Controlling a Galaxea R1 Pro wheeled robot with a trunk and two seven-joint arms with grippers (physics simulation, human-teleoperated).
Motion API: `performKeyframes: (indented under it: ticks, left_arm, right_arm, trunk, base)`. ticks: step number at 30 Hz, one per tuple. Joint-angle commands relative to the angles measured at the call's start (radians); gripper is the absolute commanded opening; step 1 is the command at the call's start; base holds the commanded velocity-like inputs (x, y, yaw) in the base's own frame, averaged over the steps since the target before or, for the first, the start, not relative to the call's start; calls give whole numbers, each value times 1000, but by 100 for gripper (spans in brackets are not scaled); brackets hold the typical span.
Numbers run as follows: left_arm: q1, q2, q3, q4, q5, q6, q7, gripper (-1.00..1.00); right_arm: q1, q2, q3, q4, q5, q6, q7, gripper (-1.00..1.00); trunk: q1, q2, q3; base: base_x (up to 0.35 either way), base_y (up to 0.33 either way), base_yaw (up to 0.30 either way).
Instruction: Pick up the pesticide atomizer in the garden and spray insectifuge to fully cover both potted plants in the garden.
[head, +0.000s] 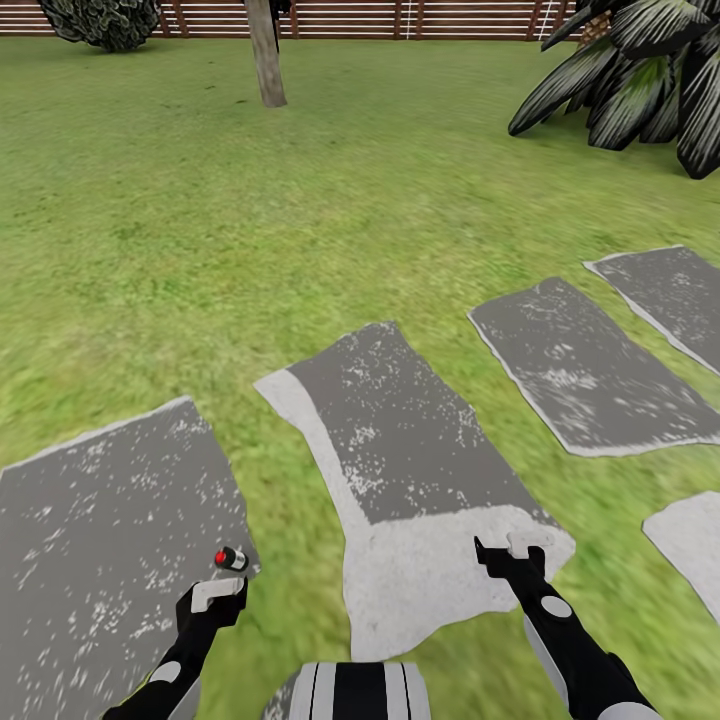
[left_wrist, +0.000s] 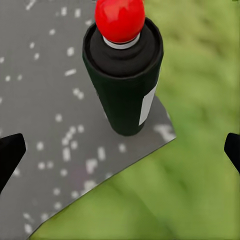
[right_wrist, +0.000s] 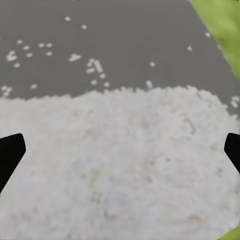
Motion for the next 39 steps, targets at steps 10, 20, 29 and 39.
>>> performKeyframes:
  ticks: [10, 20, 29, 39]
  left_arm:
    - [0, 0, 1, 1, 1, -6, 0, 100]
    - [0, 0, 1, 1, 1, -5, 0, 100]
    - [1, 1, 2, 1, 2, -4, 0, 100]
    - [1, 1, 1, 1, 2, -5, 0, 100]
  right_arm:
    - [0, 0, -1, 1, 1, -3, 0, 100]
    - [0, 0, -1, 1, 1, -3, 0, 100]
    - [0, 0, -1, 1, 1, -3, 0, 100]
    - [0, 0, -1, 1, 1, -3, 0, 100]
  trunk:
    - [0, 0, -1]
    - [0, 0, -1]
    - [0, 0, -1]
    - [0, 0, -1]
  base:
    - [56, 0, 0]
    - [57, 0, 0]
    - [13, 0, 0]
    - [44, 0, 0]
